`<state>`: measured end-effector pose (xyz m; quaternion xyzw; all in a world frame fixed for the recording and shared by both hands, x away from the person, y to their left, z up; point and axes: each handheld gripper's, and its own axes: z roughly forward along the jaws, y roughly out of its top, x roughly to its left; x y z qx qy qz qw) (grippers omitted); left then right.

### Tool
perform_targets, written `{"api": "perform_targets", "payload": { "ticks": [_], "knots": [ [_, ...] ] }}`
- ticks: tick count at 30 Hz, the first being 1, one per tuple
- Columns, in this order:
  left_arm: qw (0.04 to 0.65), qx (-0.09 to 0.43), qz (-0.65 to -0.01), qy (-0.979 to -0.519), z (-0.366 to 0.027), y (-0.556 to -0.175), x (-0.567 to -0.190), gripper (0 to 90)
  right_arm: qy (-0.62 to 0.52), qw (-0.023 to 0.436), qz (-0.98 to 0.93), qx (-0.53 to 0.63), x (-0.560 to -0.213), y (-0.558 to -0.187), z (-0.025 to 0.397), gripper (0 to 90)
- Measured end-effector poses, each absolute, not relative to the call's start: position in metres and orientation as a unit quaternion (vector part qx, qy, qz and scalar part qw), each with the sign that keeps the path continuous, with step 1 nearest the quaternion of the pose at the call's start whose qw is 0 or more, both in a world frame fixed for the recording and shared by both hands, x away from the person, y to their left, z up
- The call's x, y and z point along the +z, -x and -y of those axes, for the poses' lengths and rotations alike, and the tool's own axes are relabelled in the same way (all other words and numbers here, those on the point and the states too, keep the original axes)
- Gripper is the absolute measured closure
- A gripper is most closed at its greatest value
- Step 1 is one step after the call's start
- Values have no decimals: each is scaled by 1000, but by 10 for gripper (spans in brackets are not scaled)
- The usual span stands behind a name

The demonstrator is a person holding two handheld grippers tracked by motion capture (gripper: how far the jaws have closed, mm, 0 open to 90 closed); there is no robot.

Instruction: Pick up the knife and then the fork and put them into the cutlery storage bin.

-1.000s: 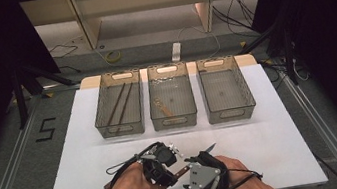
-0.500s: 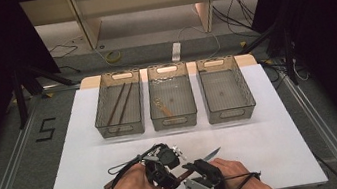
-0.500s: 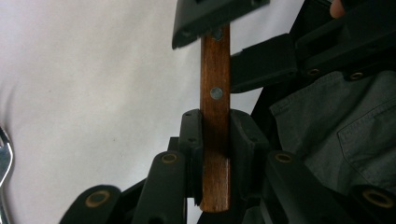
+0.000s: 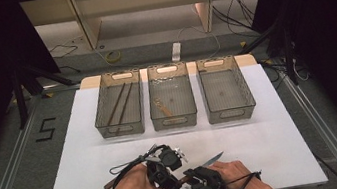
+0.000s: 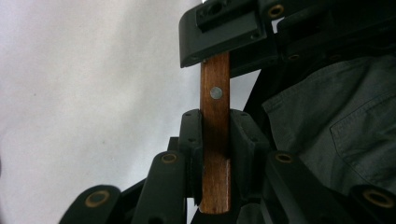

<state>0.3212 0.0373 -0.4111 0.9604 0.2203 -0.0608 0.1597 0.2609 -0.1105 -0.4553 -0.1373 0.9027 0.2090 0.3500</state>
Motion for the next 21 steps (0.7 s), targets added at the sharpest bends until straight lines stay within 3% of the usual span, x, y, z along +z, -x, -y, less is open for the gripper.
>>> {"api": "perform_targets", "payload": {
  "ticks": [9,12,13,15,21],
  "knots": [
    [176,-65,-226,-956,-41,-324,-409,730,160,351,-902,196,-458,-260,110,780],
    [176,-66,-231,-955,-43,-325,-410,615,151,349,-903,201,-456,-262,112,780],
    [179,-66,-234,-953,-44,-325,-409,615,151,349,-903,201,-456,-262,112,780],
    [187,-62,-238,-951,-47,-326,-407,499,143,346,-906,199,-455,-263,115,780],
    [231,-40,-263,-936,-62,-329,-397,347,121,342,-910,202,-453,-265,120,780]
  ]
}}
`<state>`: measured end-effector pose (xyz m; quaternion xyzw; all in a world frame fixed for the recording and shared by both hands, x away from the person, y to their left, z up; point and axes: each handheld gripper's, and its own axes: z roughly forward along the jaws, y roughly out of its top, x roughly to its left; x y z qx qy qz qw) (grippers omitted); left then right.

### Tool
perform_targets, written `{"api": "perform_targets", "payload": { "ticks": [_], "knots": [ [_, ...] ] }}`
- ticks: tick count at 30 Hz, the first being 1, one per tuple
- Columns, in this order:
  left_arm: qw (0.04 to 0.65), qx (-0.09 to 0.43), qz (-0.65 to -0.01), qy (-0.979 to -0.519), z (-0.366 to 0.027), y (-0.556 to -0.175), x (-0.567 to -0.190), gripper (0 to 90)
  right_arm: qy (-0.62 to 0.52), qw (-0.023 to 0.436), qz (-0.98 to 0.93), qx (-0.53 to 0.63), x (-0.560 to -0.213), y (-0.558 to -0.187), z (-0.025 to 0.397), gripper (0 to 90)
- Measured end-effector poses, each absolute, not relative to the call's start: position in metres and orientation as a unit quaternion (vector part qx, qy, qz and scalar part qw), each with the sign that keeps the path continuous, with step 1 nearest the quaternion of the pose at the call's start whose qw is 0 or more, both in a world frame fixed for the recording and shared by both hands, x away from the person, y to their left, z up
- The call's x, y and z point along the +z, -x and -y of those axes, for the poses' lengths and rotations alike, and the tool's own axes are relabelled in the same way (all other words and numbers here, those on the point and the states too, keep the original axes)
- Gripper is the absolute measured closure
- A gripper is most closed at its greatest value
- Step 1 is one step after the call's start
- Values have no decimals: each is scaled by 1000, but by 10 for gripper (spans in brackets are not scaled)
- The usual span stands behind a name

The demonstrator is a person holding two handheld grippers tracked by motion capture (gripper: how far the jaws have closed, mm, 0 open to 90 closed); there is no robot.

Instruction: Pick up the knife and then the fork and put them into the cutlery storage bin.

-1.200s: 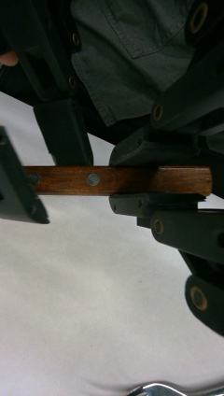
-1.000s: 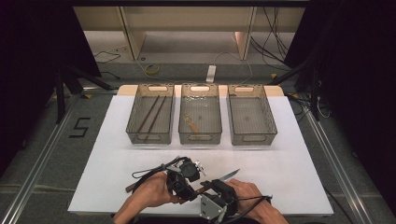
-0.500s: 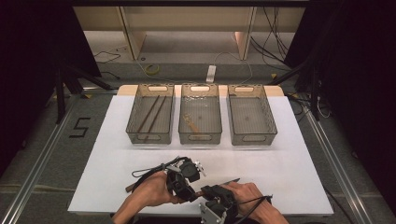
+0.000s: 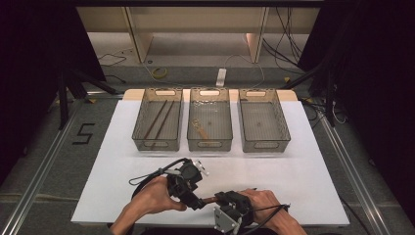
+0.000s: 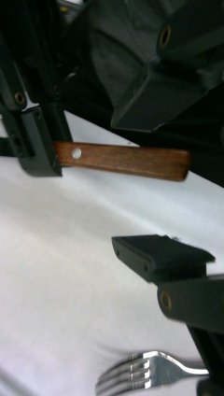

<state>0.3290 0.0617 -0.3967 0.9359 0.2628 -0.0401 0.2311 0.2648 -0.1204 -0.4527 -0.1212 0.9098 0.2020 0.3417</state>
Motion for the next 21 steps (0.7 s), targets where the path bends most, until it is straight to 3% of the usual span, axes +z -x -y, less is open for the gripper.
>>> {"api": "perform_targets", "payload": {
  "ticks": [8,12,21],
  "knots": [
    [281,0,-291,-914,-85,-335,-389,211,110,343,-909,208,-448,-273,129,780],
    [316,12,-315,-895,-99,-339,-389,209,91,346,-910,208,-445,-277,135,780],
    [331,35,-344,-878,-117,-340,-394,187,33,345,-911,224,-437,-297,150,780]
  ]
}}
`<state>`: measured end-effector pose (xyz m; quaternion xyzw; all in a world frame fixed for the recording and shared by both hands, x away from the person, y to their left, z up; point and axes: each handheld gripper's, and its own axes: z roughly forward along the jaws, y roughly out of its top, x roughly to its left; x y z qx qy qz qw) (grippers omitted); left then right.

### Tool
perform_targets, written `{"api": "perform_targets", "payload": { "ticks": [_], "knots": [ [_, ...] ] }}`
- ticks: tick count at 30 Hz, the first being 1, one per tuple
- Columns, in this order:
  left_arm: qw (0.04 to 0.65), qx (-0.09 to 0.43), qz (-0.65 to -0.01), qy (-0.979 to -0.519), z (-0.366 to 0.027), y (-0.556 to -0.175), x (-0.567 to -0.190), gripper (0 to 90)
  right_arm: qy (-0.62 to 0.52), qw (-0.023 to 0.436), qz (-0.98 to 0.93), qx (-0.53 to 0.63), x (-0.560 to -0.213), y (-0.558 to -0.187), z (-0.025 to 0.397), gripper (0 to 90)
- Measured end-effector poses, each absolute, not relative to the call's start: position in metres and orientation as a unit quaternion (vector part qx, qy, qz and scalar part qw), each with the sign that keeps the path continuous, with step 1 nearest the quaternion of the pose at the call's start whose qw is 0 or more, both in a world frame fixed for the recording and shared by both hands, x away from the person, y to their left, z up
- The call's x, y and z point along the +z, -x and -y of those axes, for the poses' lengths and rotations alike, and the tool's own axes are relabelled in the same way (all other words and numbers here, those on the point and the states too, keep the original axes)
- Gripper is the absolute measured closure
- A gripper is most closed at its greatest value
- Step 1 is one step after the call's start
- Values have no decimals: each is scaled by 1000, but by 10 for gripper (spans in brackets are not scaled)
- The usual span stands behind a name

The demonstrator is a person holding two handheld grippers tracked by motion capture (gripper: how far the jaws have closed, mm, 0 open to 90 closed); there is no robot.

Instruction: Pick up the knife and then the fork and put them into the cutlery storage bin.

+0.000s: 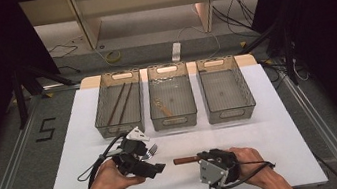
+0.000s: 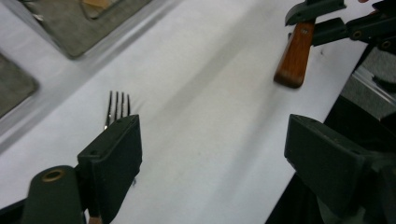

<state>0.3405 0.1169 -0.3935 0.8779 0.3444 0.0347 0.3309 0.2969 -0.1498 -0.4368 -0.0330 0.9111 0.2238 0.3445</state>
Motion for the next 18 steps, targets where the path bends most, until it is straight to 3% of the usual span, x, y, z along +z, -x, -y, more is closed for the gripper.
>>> {"api": "perform_targets", "payload": {
  "ticks": [4,18],
  "knots": [
    [337,58,-364,-866,-126,-341,-400,187,-19,335,-910,244,-428,-309,161,780],
    [351,62,-387,-851,-146,-342,-414,161,-191,265,-884,336,-390,-368,198,779]
  ]
}}
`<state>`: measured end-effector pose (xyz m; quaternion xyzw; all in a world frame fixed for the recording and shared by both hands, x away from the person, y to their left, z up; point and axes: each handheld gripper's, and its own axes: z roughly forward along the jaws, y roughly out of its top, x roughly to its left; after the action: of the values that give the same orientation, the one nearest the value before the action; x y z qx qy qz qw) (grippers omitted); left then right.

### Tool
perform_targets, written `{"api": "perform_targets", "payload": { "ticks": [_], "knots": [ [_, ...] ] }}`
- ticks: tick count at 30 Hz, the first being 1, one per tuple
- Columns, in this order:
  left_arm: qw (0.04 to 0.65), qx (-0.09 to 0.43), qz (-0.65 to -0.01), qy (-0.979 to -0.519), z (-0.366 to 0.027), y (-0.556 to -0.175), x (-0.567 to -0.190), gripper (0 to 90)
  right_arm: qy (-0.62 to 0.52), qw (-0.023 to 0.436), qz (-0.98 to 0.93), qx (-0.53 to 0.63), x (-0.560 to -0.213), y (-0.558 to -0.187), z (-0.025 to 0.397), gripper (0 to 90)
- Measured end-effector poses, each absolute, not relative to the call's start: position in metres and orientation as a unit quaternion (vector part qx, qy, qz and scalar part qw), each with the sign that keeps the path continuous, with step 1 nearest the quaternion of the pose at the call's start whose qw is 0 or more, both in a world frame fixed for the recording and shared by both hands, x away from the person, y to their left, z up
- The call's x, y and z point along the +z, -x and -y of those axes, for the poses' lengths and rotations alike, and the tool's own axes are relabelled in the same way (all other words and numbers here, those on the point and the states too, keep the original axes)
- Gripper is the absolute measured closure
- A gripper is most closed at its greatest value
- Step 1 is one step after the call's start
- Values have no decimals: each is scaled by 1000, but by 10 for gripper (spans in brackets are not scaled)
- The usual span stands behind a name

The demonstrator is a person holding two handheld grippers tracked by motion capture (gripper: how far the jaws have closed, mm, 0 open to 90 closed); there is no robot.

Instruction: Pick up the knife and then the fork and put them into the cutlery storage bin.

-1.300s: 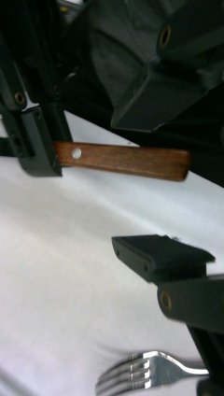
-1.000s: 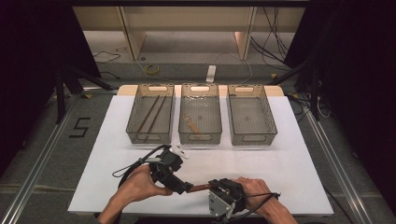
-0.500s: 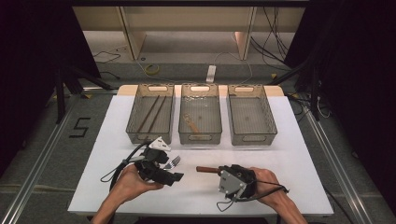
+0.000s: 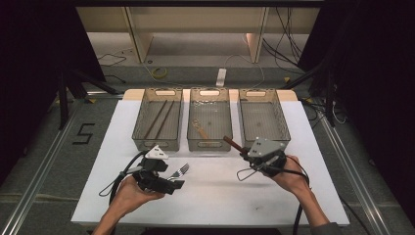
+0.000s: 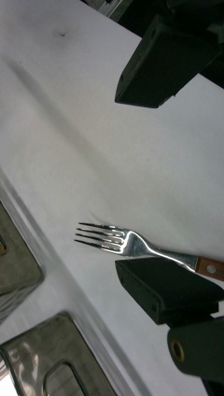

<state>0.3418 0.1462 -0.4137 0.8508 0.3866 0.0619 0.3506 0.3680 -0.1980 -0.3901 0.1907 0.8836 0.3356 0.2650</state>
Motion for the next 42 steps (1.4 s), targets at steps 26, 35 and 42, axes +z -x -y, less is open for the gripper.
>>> {"api": "perform_targets", "payload": {
  "ticks": [26,35,42],
  "knots": [
    [365,89,-411,-831,-171,-332,-417,160,-407,168,-805,396,-341,-483,231,778],
    [369,96,-418,-824,-178,-330,-418,160,-438,164,-789,399,-342,-502,233,779],
    [365,98,-421,-825,-181,-330,-420,160,-456,171,-780,393,-345,-512,238,778]
  ]
}}
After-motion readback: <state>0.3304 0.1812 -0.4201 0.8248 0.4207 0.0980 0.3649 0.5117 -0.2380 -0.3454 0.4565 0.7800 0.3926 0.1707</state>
